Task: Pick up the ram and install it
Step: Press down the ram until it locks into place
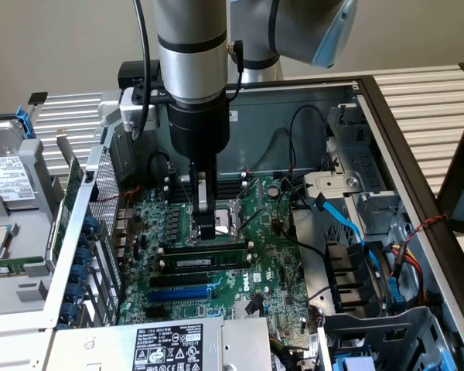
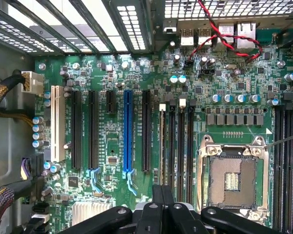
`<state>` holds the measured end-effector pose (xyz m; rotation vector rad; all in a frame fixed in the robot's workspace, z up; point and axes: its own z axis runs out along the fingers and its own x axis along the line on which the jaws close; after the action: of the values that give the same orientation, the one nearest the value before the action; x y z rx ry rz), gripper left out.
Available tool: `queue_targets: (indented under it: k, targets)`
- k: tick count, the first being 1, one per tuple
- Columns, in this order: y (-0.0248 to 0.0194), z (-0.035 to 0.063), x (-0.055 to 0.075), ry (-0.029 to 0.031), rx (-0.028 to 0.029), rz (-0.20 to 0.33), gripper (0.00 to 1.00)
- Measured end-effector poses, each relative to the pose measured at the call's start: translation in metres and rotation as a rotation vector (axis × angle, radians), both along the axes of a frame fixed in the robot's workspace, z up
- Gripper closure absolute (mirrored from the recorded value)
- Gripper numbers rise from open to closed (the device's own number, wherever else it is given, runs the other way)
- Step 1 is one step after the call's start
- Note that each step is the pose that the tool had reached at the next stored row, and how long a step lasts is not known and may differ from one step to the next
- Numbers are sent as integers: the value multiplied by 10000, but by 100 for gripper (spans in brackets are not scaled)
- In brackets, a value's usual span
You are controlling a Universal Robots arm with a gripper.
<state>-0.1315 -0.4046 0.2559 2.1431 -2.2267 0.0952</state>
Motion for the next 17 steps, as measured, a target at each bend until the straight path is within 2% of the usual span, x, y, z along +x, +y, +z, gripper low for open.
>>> queue_targets:
  k: [9,17]
  targets:
    - [0,-1,0,2,-3,-38,89]
    - [0,-3,0,0,-1,-1384,89]
